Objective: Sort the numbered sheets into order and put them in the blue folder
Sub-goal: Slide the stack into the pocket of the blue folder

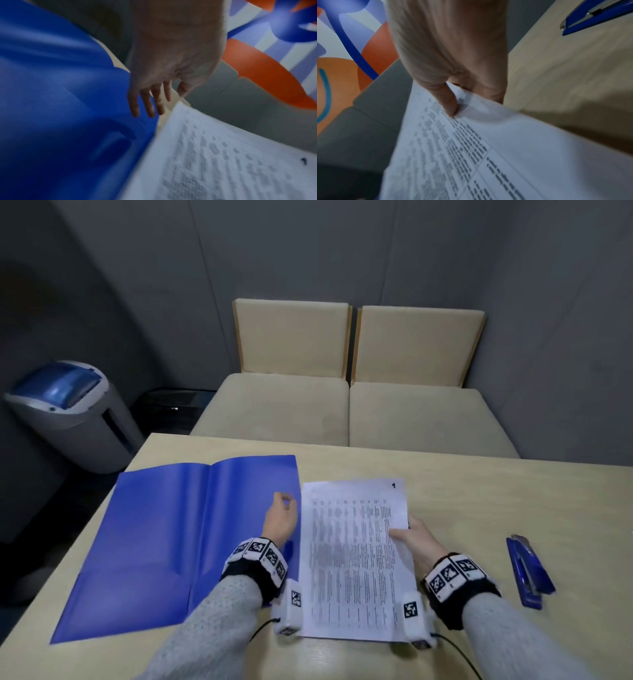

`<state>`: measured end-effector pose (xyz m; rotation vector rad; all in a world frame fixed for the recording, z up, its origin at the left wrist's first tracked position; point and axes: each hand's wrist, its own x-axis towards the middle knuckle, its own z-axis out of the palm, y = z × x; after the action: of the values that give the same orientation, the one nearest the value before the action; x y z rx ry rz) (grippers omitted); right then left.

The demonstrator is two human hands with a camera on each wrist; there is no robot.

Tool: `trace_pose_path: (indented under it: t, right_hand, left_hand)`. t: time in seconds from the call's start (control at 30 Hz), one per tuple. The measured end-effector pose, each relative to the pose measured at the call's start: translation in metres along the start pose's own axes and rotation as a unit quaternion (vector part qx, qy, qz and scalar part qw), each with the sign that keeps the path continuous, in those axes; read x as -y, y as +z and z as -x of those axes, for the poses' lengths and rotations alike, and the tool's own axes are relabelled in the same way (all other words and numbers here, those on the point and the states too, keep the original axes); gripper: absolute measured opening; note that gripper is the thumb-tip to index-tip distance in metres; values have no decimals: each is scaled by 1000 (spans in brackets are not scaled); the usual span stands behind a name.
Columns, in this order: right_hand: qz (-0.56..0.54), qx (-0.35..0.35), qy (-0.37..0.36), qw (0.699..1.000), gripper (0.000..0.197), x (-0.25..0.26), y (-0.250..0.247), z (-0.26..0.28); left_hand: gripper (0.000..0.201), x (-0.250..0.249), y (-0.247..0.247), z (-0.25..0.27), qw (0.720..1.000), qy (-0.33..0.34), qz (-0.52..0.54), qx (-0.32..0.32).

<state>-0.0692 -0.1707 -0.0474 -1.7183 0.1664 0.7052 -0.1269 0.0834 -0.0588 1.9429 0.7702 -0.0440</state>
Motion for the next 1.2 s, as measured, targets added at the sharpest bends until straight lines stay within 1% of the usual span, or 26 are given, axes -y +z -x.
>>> trace_pose_path:
  t: [0.03,0.07,0.13,0.17,0.2,0.27,0.33,0.4,0.53,0.6,0.7,0.77,0.87,0.9,1.0,1.03,1.1,1.2]
  right_hand:
    - [19,-19,6,1000,42,-5,2,-3]
    - [35,-39,18,998,39,-9,3,-4]
    - [51,-83,40,994,29,-20,-1,-4]
    - [51,-98,47,993,26,-27,-4,-5]
    - [50,-107,54,992,26,-34,-8,-5]
    - [39,-119,64,990,35,-48,-14,-4]
    - [11,-136,73,988,42,-60,-22,-5]
    - [-24,-153,80,985,45,-69,-29,-4]
    - [-103,-182,97,973,44,-83,-42,-4]
    - [-125,-198,98,967,45,-86,-45,-1]
    - [-145,-210,98,962,48,-93,-44,-1]
    - [-159,-220,99,957,48,-99,-40,-3]
    - [-170,-226,100,954,49,-106,-38,-8]
    - [-170,-229,102,953,49,-108,-39,-8]
    - [-168,-238,107,951,48,-113,-41,-11]
    - [-167,-241,107,950,47,-114,-41,-11]
    - [-164,-246,110,949,47,-116,-42,-13]
    - [-163,-244,113,949,46,-116,-42,-13]
  left_hand:
    - [22,11,-8,1,993,-5,-117,3]
    - [29,24,-15,4,973,-10,-229,18]
    - [50,45,-26,12,919,-14,-385,78]
    - [62,53,-31,15,895,-6,-434,107]
    - [73,60,-33,16,877,5,-463,126]
    - [83,67,-36,15,862,31,-486,137]
    - [84,68,-37,13,856,48,-496,139]
    - [82,68,-37,10,854,48,-497,148]
    - [82,67,-38,9,860,37,-488,147]
    - [85,67,-39,11,855,21,-501,137]
    - [95,66,-37,16,853,-20,-507,118]
    - [96,67,-37,15,864,-29,-489,114]
    - [91,72,-41,11,894,-30,-428,129]
    - [91,73,-42,11,895,-27,-427,128]
    - [96,73,-40,16,870,-13,-481,106]
    - [98,72,-40,17,867,-14,-488,105]
    - [106,74,-43,19,864,-27,-488,121]
    - [118,82,-55,21,850,-46,-507,138]
